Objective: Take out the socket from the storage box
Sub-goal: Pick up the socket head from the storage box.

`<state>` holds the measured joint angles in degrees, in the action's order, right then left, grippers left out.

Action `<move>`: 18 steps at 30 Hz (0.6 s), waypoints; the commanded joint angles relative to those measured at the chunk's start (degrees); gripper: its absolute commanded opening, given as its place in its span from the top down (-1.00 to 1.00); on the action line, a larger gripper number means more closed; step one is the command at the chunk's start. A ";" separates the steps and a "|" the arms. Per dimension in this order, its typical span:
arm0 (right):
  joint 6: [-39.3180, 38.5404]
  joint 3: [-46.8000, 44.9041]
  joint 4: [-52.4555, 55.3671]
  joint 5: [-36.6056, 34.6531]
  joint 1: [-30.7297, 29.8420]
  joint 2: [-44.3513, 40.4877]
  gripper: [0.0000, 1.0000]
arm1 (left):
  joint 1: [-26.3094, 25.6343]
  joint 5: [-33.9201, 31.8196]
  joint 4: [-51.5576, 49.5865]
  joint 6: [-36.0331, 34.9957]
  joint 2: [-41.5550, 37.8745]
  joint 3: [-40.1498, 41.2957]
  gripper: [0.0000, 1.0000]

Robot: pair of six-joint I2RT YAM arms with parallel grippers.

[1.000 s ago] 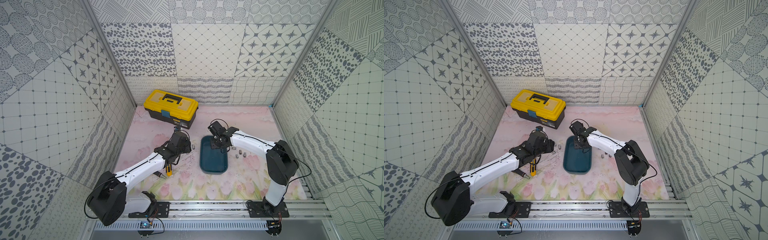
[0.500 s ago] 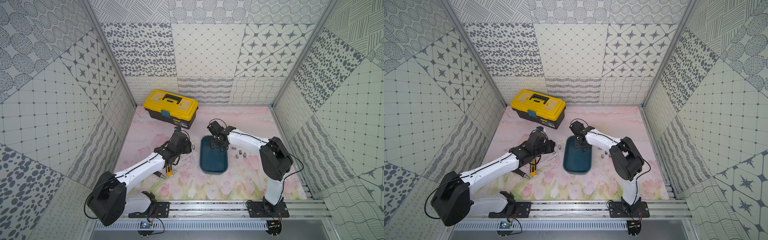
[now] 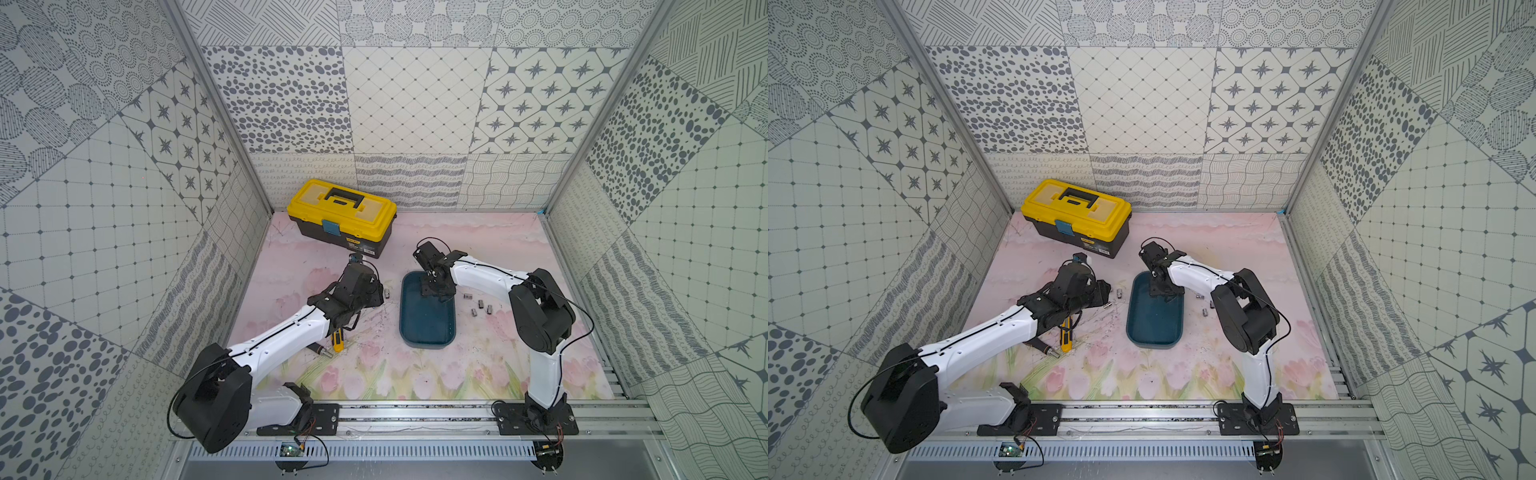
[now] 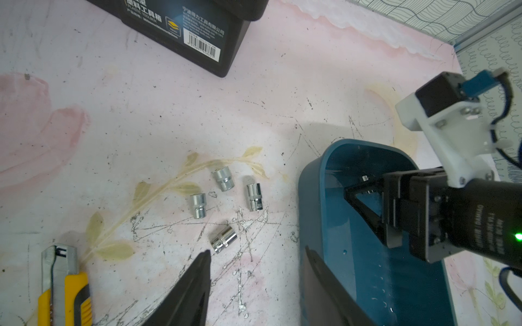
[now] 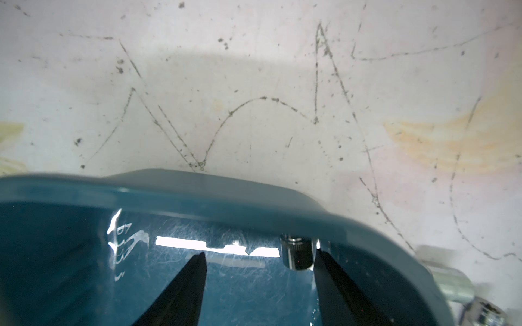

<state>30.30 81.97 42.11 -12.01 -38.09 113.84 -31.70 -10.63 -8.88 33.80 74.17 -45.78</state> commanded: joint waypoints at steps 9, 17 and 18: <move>1.46 1.57 0.15 0.81 0.50 1.83 -0.25 | 0.52 1.32 0.22 -0.23 -0.38 -0.08 -0.12; 5.59 -1.23 -1.34 0.16 2.19 -0.15 -0.21 | 0.57 1.75 0.65 0.06 -0.16 0.10 -0.11; 5.94 -1.69 -1.82 0.12 2.23 -0.47 -0.21 | 0.47 1.76 0.63 0.21 -0.08 0.14 -0.11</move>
<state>33.93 81.62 41.60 -11.05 -36.25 114.65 -31.66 -10.00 -8.84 33.95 74.17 -45.78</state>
